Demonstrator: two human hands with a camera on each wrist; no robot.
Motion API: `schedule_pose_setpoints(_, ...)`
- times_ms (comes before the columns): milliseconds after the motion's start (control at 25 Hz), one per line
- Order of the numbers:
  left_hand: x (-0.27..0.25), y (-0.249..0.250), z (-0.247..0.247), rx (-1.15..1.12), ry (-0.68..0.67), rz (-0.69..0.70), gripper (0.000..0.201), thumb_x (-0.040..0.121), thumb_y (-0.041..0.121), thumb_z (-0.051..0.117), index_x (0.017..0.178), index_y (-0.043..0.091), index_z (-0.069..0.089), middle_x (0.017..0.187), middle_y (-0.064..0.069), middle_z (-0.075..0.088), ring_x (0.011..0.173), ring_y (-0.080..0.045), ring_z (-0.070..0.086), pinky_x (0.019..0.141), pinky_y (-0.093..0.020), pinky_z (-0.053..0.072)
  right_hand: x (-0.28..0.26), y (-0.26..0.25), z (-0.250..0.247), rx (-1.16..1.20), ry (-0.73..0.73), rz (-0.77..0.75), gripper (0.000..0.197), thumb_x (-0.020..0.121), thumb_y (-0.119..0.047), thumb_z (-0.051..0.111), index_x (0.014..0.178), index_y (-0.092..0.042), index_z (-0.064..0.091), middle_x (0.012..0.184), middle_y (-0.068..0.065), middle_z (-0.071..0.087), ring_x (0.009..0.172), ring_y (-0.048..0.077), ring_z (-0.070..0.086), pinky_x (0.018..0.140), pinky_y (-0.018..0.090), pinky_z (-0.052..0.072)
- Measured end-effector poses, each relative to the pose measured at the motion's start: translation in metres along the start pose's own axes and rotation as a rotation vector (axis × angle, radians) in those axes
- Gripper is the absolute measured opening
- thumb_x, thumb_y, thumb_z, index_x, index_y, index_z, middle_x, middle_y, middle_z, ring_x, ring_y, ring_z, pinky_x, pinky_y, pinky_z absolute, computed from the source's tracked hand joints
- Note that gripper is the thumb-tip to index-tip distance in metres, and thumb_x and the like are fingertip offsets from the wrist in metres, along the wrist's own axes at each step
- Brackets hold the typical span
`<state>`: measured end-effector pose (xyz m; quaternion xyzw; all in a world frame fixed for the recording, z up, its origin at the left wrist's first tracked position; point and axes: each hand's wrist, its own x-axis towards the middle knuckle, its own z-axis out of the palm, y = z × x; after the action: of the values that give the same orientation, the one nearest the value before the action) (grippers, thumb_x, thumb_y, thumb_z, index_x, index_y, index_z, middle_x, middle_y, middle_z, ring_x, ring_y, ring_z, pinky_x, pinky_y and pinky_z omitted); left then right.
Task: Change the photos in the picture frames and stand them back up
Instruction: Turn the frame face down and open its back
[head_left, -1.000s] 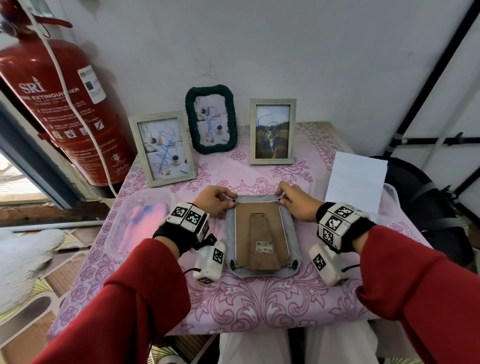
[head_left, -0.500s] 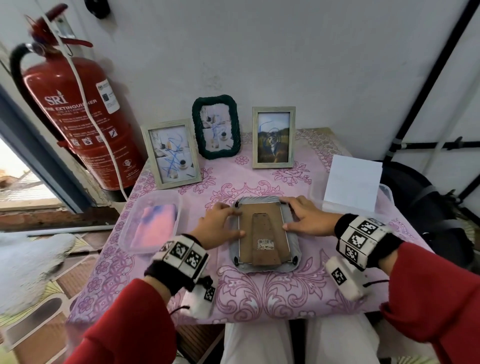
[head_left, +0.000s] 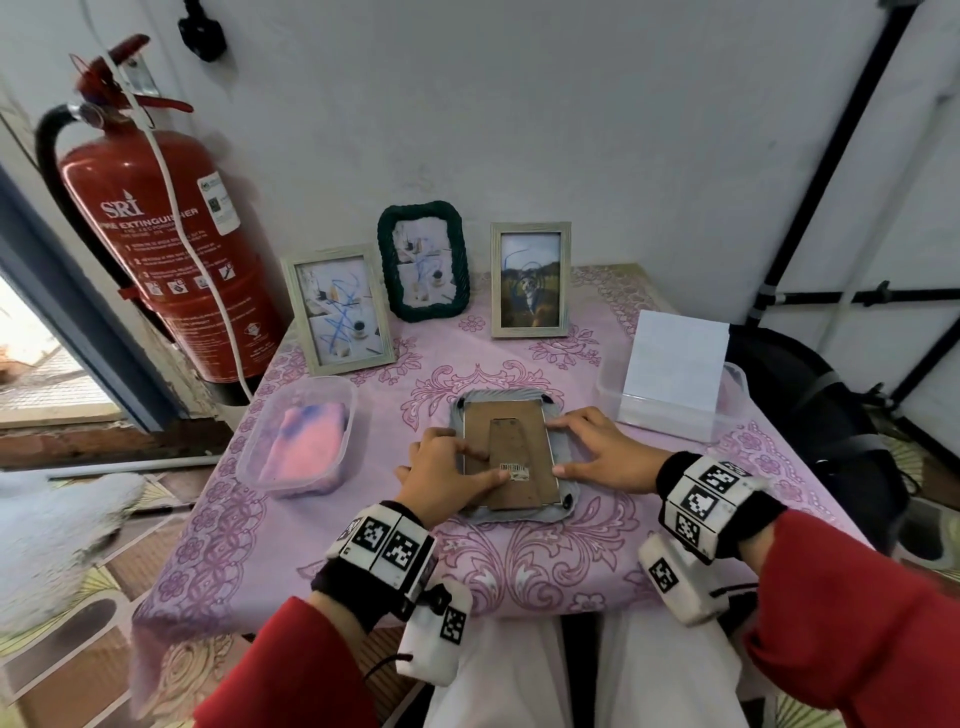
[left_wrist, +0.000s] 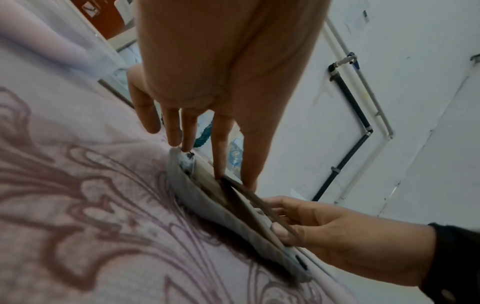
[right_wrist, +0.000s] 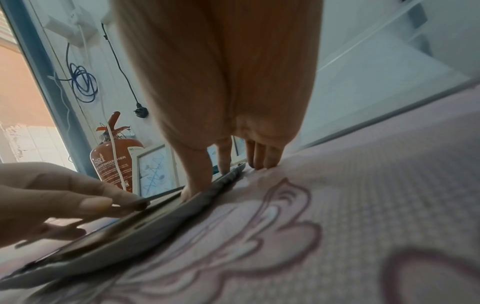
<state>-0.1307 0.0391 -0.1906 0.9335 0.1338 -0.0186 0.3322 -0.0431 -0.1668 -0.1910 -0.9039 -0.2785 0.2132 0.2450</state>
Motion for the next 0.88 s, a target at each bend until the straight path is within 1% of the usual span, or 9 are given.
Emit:
schedule_pose_setpoints(80,-0.0003,0.0022,0.0015,-0.071,0.033,0.000,0.038,0.069,0.042,0.078,0.099,0.021,0.068,0.132,-0.002,0.039,0.126,-0.022,0.036,0.109,-0.043,0.028,-0.0007,0.0007,0.0015,0.015,0.013,0.000,0.065,0.088,-0.030,0.062,0.143,-0.017,0.029,0.142,0.012,0.025,0.138,0.022,0.022,0.118,0.030,0.015)
schedule_pose_setpoints(240,-0.0010,0.0022,0.0028,-0.131,0.054,0.041,0.033,0.068,0.032,0.081,0.094,0.015,0.069,0.136,-0.003,0.037,0.127,-0.022,0.036,0.107,-0.045,0.033,-0.0001,0.0011,0.0031,0.028,0.018,0.008,0.065,0.088,-0.029,0.062,0.143,-0.017,0.030,0.142,0.012,0.024,0.138,0.022,0.022,0.118,0.032,0.016)
schedule_pose_setpoints(440,0.0012,0.0016,0.0019,-0.217,0.061,0.070,0.032,0.067,0.023,0.083,0.092,0.009,0.069,0.120,-0.005,0.042,0.117,-0.021,0.044,0.100,-0.039,0.044,0.0000,0.0012,0.0031,0.045,0.018,0.013,0.065,0.088,-0.028,0.063,0.143,-0.018,0.030,0.143,0.011,0.024,0.138,0.023,0.022,0.118,0.033,0.016)
schedule_pose_setpoints(480,0.0014,0.0016,0.0020,-0.232,0.058,0.072,0.033,0.067,0.021,0.083,0.093,0.008,0.068,0.118,-0.005,0.042,0.115,-0.021,0.046,0.098,-0.036,0.046,0.0000,0.0009,0.0033,0.045,0.019,0.015,0.064,0.088,-0.027,0.063,0.143,-0.018,0.031,0.143,0.012,0.024,0.138,0.023,0.022,0.118,0.033,0.016)
schedule_pose_setpoints(560,0.0012,0.0003,0.0026,-0.258,0.047,0.065,0.034,0.068,0.020,0.082,0.095,0.005,0.068,0.115,-0.005,0.042,0.110,-0.019,0.049,0.087,-0.024,0.048,0.0003,0.0000,0.0040,0.046,0.023,0.018,0.063,0.088,-0.025,0.062,0.143,-0.018,0.031,0.142,0.012,0.024,0.138,0.023,0.022,0.118,0.031,0.016)
schedule_pose_setpoints(640,0.0012,-0.0025,0.0031,-0.251,0.041,0.062,0.034,0.069,0.020,0.081,0.097,0.005,0.069,0.115,-0.004,0.043,0.105,-0.015,0.050,0.081,-0.017,0.042,0.0004,-0.0010,0.0049,0.053,0.026,0.021,0.062,0.089,-0.023,0.062,0.142,-0.017,0.031,0.142,0.012,0.024,0.138,0.023,0.022,0.117,0.029,0.015)
schedule_pose_setpoints(720,0.0019,-0.0046,0.0030,-0.256,0.032,0.059,0.033,0.070,0.019,0.080,0.098,0.006,0.069,0.116,-0.004,0.045,0.104,-0.012,0.049,0.080,-0.015,0.040,0.0001,-0.0014,0.0051,0.057,0.025,0.023,0.061,0.089,-0.022,0.061,0.142,-0.017,0.031,0.142,0.012,0.024,0.138,0.023,0.022,0.117,0.029,0.015)
schedule_pose_setpoints(800,0.0041,-0.0056,0.0023,-0.300,0.001,0.054,0.032,0.071,0.015,0.079,0.099,0.003,0.069,0.115,-0.004,0.050,0.103,-0.014,0.053,0.077,-0.014,0.044,0.0000,-0.0020,0.0051,0.060,0.020,0.027,0.061,0.089,-0.021,0.061,0.143,-0.017,0.031,0.143,0.012,0.023,0.138,0.023,0.021,0.117,0.029,0.014)
schedule_pose_setpoints(880,0.0057,-0.0062,0.0013,-0.356,-0.023,0.064,0.029,0.074,0.011,0.077,0.099,0.000,0.068,0.103,-0.002,0.057,0.088,-0.010,0.058,0.064,-0.004,0.046,0.0002,-0.0034,0.0054,0.063,0.016,0.028,0.061,0.090,-0.020,0.060,0.143,-0.017,0.030,0.143,0.012,0.023,0.139,0.023,0.020,0.116,0.028,0.014)
